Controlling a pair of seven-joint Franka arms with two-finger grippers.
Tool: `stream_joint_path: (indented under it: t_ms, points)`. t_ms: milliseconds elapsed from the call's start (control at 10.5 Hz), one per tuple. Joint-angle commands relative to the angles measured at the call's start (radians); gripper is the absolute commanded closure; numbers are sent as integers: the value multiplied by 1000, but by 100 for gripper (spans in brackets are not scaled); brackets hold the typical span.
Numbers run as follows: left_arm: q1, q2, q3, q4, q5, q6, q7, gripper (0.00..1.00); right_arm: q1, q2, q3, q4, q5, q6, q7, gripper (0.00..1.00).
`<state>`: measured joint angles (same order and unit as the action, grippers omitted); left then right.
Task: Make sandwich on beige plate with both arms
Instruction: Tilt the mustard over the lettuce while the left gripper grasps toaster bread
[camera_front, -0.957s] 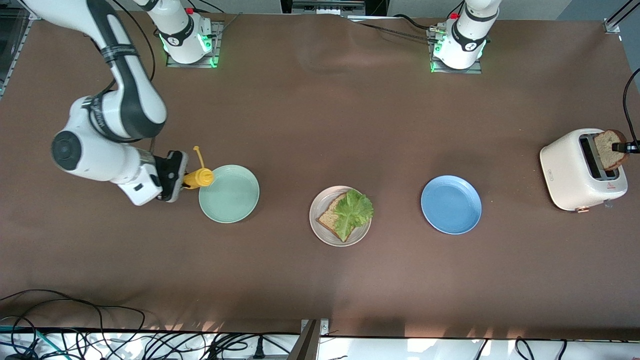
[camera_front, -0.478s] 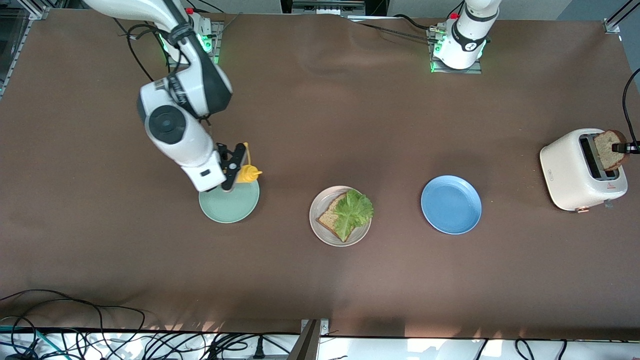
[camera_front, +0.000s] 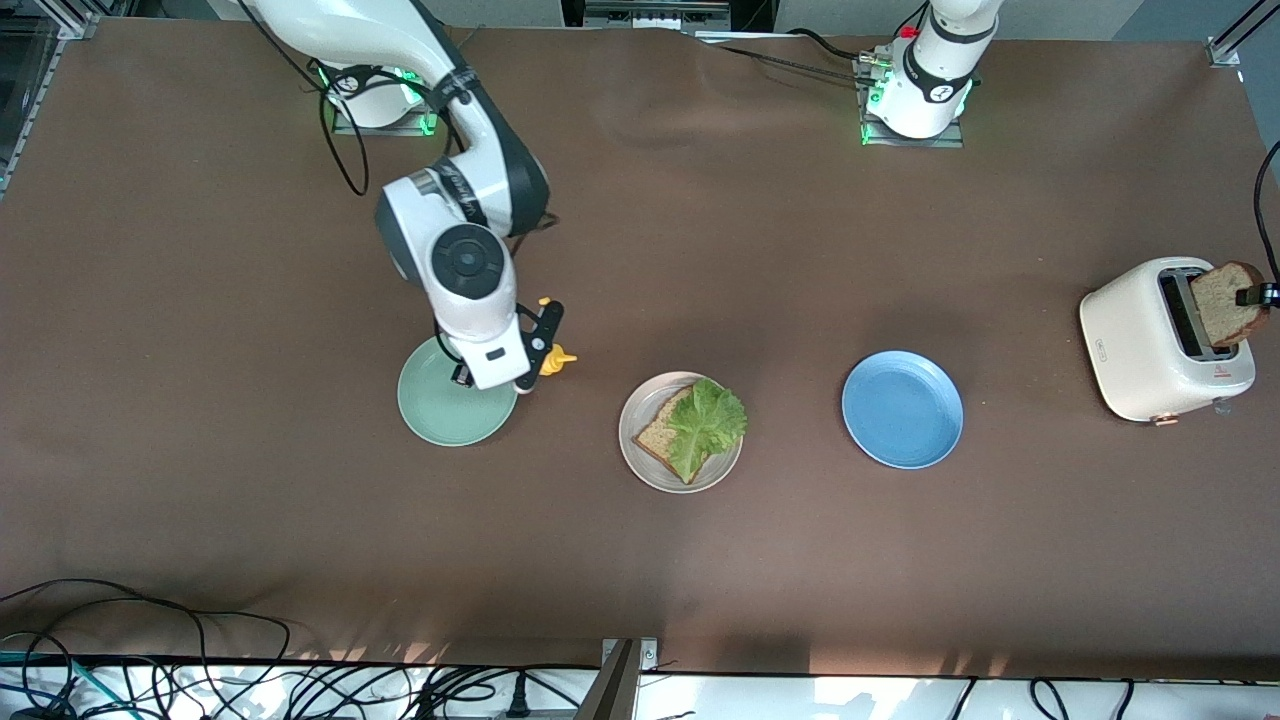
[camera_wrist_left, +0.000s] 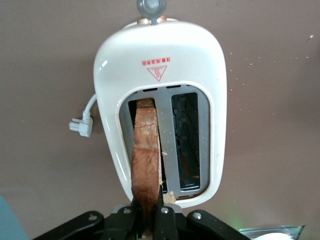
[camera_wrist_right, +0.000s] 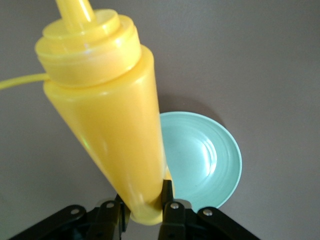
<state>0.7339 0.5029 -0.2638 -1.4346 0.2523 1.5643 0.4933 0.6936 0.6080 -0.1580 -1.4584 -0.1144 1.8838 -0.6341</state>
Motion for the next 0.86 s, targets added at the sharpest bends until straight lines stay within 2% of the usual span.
stream_joint_path:
  t_ms: [0,191,287,383,478,574,765]
  points:
    - [-1,-15,-6,32,33,-12,74,100,58,123,-41,176,-31,-92,62,100]
    - [-2,-23,-17,55,19,-12,80,100,119,234,-50,307,-131,-145,143,100]
    - [-2,-23,-37,63,16,-12,80,100,165,296,-75,376,-164,-181,164,100]
    - [-2,-26,-52,68,13,-13,80,100,220,355,-128,426,-180,-211,171,100]
    - [-2,-27,-69,68,-14,-13,68,100,271,392,-191,444,-182,-218,175,100]
    - [-2,-32,-80,68,-42,-15,68,100,285,412,-221,446,-180,-204,171,100]
    - [-2,-58,-83,69,-83,-55,67,100,296,430,-242,449,-180,-192,169,100]
